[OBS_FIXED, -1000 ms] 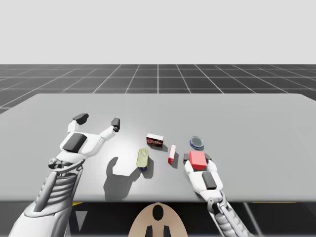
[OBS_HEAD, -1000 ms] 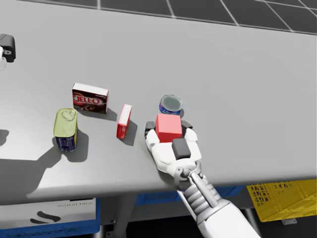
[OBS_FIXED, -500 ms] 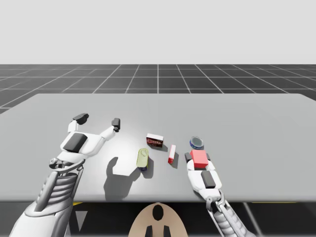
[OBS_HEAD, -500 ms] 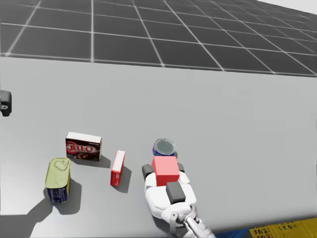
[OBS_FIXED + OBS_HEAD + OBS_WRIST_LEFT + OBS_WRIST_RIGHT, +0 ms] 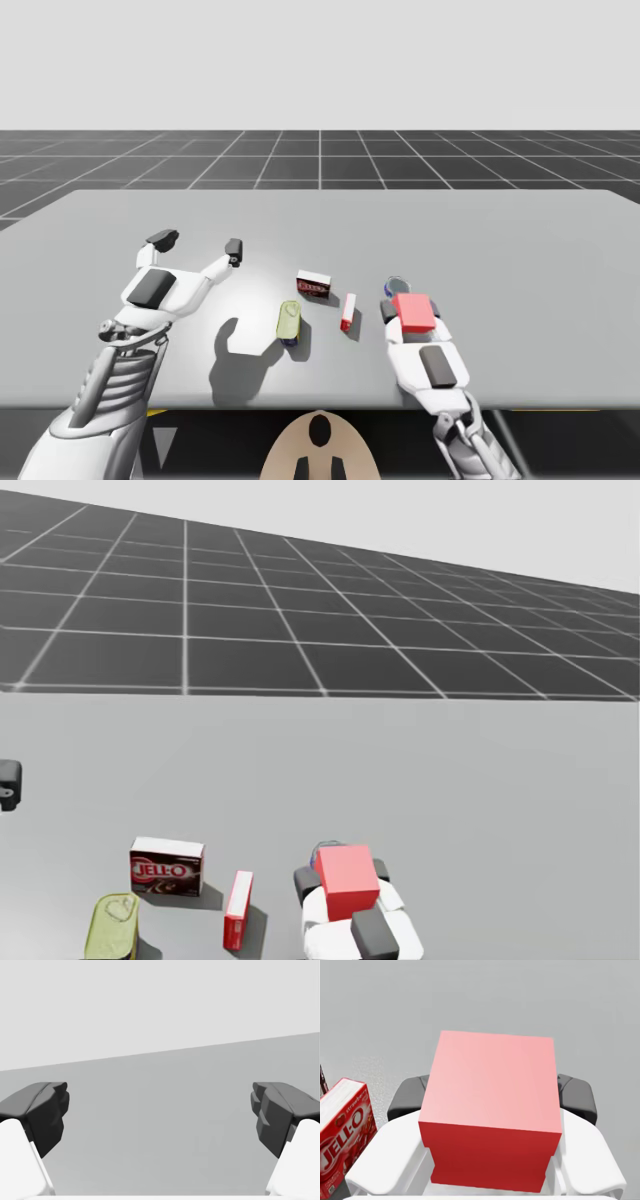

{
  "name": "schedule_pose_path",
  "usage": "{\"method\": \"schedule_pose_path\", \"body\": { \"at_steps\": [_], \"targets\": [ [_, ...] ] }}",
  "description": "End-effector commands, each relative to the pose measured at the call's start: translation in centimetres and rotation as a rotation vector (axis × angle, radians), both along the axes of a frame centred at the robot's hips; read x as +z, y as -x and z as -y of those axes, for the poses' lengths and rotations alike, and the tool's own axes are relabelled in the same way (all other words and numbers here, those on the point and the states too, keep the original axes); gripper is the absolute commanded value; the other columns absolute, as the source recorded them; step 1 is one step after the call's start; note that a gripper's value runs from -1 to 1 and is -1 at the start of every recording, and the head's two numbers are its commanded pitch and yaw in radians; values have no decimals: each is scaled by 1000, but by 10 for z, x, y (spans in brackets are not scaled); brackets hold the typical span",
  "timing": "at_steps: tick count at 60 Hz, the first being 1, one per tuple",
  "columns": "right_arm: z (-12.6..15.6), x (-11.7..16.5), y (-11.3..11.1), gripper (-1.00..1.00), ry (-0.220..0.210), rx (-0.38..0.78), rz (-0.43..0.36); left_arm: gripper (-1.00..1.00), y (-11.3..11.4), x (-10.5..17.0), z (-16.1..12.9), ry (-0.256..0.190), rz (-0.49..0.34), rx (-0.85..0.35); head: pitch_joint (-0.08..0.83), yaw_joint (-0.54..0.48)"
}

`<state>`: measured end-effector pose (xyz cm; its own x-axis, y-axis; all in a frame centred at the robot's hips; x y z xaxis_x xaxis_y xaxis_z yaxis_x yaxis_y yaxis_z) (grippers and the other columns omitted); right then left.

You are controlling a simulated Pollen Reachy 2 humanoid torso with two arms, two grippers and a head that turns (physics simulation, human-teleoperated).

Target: Find the red cube and pick it up.

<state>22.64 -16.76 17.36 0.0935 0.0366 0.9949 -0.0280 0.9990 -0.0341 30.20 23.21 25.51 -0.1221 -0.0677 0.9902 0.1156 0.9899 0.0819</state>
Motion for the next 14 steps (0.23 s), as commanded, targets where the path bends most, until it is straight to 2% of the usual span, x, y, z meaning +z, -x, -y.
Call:
{"method": "schedule_pose_path", "body": {
  "at_steps": [1,14],
  "targets": [
    [-5,65,2,1000,-7,9,167,-1000,0,0,-1,2,1,0,345,-282],
    [-5,142,11,1000,9,-11,448,-1000,-1,1,-2,6,0,-1,337,-284]
  ]
}}
